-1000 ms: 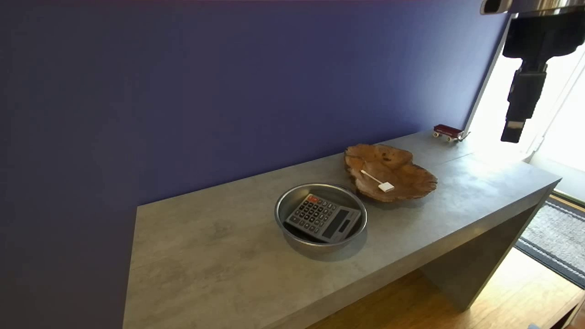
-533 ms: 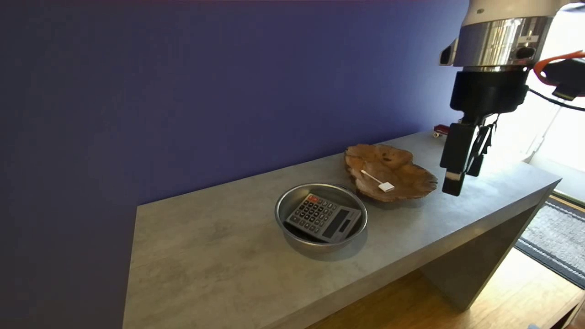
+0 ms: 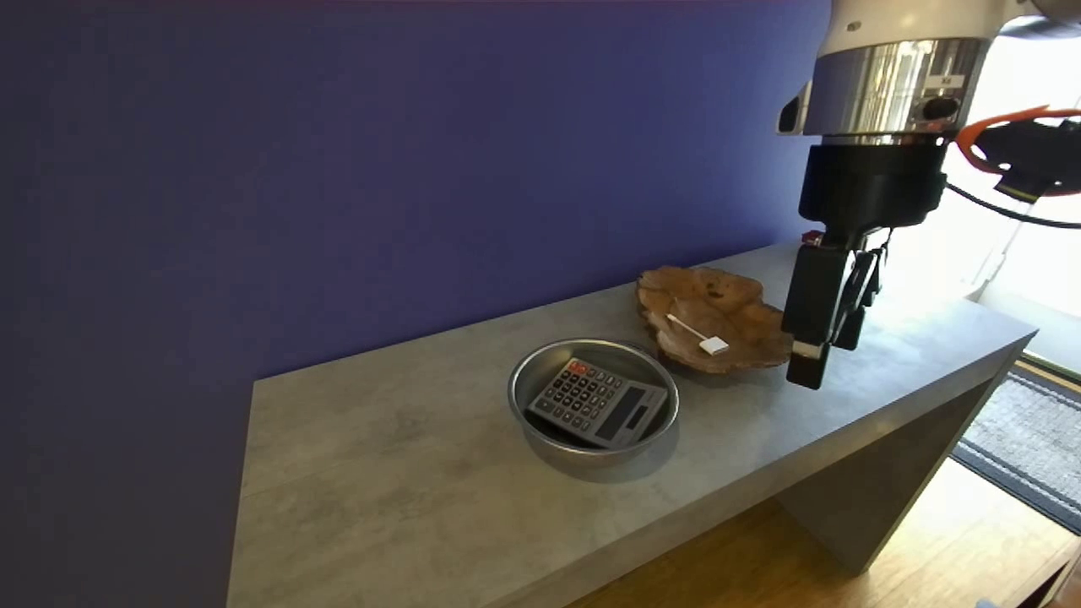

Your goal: Remove the calculator from the silver bowl and put it on the table to the right

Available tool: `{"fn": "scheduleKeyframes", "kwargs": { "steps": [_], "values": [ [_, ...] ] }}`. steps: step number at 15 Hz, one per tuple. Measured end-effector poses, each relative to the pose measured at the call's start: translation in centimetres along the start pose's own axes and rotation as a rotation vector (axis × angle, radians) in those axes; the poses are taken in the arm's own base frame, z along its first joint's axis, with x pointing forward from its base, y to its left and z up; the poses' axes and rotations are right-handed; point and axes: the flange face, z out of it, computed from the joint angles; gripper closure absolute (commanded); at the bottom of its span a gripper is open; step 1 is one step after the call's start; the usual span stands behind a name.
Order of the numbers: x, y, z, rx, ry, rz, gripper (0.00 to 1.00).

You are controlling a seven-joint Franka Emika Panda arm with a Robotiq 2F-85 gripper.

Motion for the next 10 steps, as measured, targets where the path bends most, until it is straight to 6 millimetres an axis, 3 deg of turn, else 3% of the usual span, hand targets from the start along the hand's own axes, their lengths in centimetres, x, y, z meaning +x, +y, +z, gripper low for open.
{"fn": "scheduleKeyframes", "kwargs": {
  "steps": [4, 10],
  "values": [
    [1.6, -1.2, 1.1, 0.083, 0.070, 0.154, 0.00],
    [7.9, -3.9, 3.4, 0.214, 0.176, 0.177, 0.00]
  ]
}}
